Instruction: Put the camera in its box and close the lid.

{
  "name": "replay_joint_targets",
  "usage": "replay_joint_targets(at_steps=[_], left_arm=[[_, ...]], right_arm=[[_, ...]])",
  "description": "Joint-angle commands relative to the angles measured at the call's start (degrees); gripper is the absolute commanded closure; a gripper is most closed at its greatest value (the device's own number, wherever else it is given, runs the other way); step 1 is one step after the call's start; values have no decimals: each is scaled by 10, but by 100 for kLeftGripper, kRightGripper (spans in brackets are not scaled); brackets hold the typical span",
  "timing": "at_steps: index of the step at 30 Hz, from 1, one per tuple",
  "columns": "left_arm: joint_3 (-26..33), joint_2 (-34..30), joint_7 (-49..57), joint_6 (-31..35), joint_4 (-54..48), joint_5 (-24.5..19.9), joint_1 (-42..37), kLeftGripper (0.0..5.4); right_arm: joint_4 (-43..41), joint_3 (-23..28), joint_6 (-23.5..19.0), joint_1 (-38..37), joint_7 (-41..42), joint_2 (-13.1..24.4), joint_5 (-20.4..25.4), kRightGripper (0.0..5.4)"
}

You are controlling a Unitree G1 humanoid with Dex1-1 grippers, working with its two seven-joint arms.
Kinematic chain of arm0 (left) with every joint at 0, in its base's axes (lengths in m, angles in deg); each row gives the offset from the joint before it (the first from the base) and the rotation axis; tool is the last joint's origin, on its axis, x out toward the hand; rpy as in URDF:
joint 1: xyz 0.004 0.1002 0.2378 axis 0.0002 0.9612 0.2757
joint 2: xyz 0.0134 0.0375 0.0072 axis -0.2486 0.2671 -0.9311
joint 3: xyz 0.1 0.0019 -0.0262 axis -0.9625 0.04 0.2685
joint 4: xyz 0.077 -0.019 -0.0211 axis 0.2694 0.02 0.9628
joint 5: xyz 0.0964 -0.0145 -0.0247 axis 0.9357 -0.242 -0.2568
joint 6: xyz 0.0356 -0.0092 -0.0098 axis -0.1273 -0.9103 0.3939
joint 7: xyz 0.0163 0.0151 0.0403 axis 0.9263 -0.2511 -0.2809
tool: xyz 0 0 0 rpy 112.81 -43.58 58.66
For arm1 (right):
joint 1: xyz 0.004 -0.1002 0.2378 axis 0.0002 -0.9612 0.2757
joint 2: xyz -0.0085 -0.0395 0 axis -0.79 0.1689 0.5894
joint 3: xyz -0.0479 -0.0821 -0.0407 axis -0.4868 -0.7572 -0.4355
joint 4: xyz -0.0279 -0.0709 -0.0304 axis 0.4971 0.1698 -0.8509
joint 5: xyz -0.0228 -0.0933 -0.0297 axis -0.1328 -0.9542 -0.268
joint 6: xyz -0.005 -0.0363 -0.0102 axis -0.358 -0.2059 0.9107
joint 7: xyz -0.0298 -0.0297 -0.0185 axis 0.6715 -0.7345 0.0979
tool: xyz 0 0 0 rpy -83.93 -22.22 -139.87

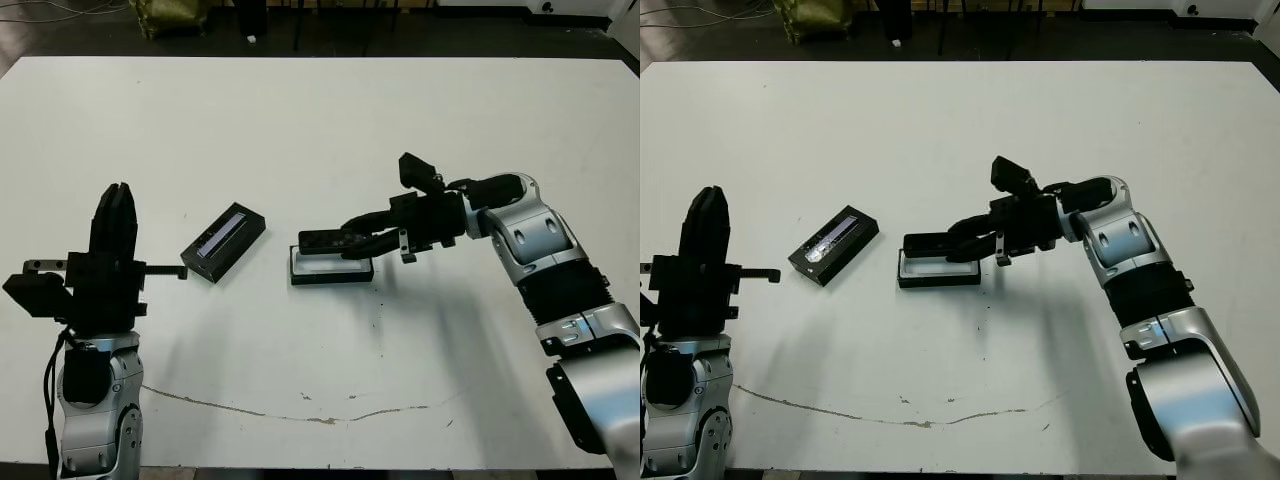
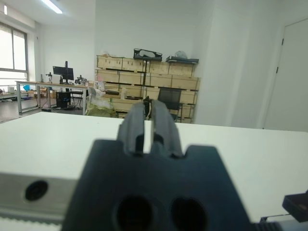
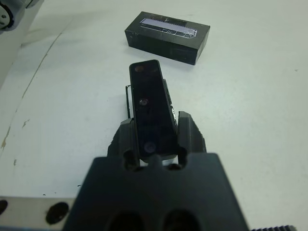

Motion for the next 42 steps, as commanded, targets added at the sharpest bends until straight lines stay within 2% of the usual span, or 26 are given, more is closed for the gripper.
replay_joint_targets(at_steps=[1,14,23,27,42], left_arm=[[-1,0,3,10,0,0,12,540],[2,-3,-4,-9,16,-1,8,540],[1,-1,-2,-4,12,-5,11,540],[0,-1,6,-5,11,9,12,540],[-1,0,4,5,2,-3,16,540]], right_arm=[[2,-10,-5,10,5,2,-10,502],[0,-26,2,10,5,5,-31,502],[-3,-31,0,6,4,9,-42,502],[1,-32,-4,5,4,8,-42,502],[0,-46,-6,7,-1,2,-57,502]])
